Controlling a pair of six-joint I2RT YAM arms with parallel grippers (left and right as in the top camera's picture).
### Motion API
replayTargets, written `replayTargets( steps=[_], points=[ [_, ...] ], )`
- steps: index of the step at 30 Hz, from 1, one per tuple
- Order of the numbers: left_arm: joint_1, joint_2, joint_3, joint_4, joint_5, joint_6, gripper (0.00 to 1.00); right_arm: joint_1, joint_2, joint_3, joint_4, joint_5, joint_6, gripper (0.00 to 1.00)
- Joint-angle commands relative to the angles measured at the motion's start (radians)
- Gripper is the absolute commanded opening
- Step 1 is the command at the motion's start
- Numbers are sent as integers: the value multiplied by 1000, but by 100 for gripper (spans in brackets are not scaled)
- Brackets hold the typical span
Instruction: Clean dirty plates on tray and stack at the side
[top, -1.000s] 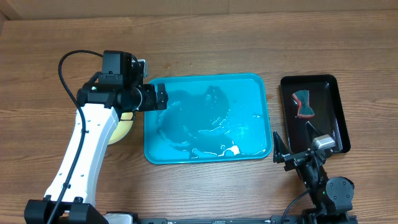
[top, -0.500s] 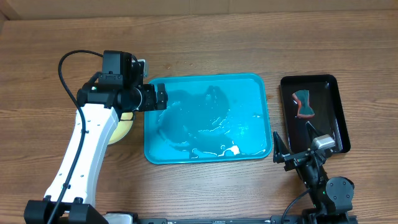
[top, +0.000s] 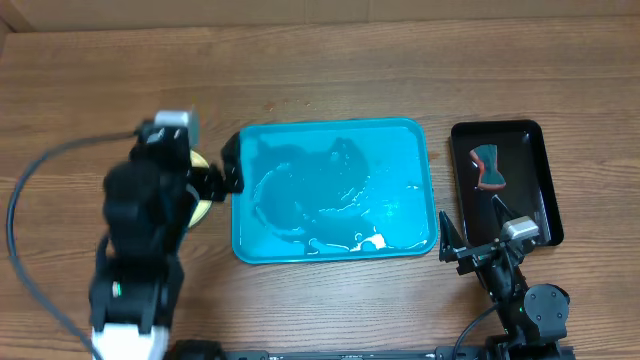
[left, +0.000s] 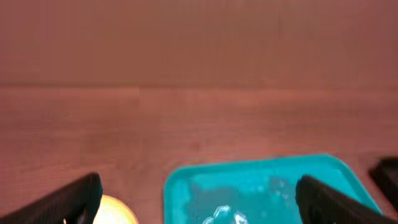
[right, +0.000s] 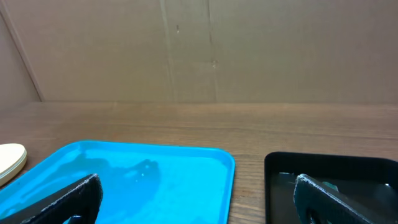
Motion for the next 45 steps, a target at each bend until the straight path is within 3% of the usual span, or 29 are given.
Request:
replayTargets(
  steps=[1,11,22,33,45],
  points=[
    [38,-154,-188,88,-3,34,100,9,-10,-10,5,10,2,100],
    [60,-549,-594,317,0,43,100,9,-10,-10,5,10,2,100],
    [60,-811,-821,367,1,232,100,9,-10,-10,5,10,2,100],
    [60,-830,-842,270,1,234,100,9,-10,-10,5,10,2,100],
    [60,-830,-842,274,-7,236,100,9,-10,-10,5,10,2,100]
  ],
)
